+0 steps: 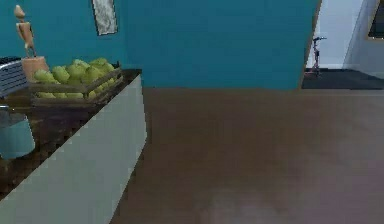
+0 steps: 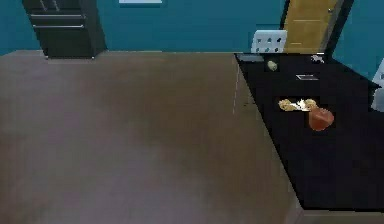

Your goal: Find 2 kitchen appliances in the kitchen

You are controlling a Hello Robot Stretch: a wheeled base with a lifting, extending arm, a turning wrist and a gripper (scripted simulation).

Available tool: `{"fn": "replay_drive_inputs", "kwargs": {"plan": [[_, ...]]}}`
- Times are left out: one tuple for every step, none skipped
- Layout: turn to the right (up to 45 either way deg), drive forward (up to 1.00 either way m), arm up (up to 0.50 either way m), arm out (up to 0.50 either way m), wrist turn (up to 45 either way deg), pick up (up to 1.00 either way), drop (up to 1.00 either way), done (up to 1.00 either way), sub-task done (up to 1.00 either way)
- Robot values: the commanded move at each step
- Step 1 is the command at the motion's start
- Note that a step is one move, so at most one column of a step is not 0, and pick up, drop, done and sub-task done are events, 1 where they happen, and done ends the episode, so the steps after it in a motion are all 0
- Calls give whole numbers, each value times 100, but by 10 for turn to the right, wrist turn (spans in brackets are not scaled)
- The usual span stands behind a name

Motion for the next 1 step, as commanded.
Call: {"fn": "replay_drive_inputs", "kwargs": {"plan": [[0, 100, 0, 0, 0, 0, 0, 0, 0]]}}
